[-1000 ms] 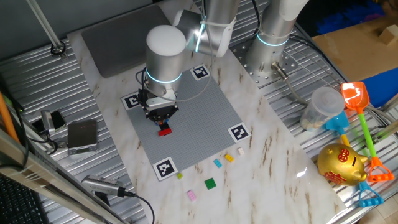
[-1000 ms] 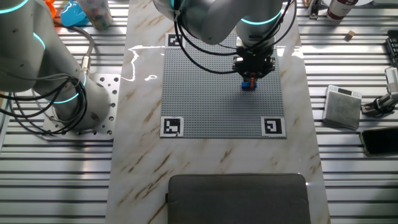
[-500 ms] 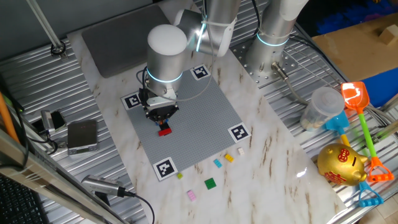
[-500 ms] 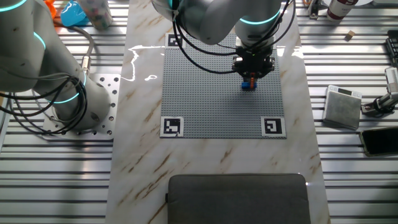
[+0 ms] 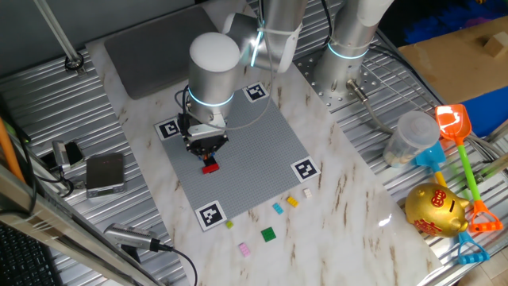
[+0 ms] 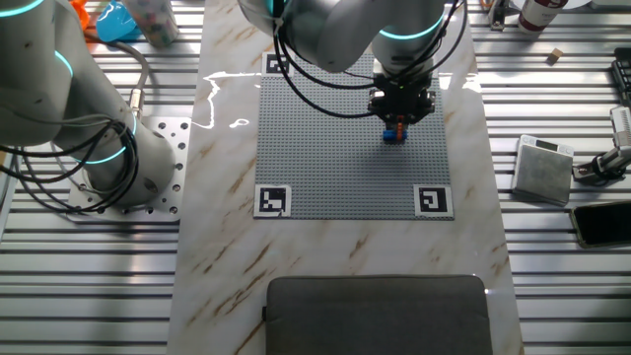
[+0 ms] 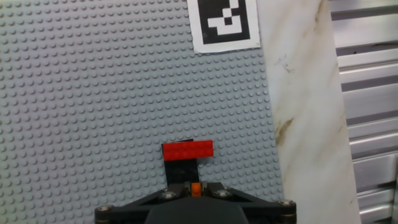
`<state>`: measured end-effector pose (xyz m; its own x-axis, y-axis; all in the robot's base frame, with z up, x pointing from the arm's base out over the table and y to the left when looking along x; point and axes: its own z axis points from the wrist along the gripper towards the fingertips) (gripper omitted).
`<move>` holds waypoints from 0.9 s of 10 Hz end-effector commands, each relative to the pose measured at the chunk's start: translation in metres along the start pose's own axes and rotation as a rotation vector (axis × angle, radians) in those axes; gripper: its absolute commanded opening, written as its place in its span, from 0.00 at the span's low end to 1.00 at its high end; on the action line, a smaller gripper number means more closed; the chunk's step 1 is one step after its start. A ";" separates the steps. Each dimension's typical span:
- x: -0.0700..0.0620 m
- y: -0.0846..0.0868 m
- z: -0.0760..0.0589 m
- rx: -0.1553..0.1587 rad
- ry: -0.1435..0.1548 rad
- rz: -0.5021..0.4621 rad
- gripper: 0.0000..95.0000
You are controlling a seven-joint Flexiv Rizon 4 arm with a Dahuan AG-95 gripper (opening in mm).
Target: Build with small Lego blocks
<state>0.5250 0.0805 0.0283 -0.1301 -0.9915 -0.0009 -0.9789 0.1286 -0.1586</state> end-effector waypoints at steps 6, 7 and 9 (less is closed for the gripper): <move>0.000 -0.001 -0.002 0.006 -0.005 0.005 0.40; 0.000 -0.001 -0.006 0.004 -0.004 0.012 0.40; 0.000 -0.002 -0.021 -0.003 -0.002 0.028 0.40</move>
<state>0.5286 0.0803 0.0429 -0.1578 -0.9874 -0.0072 -0.9725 0.1567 -0.1726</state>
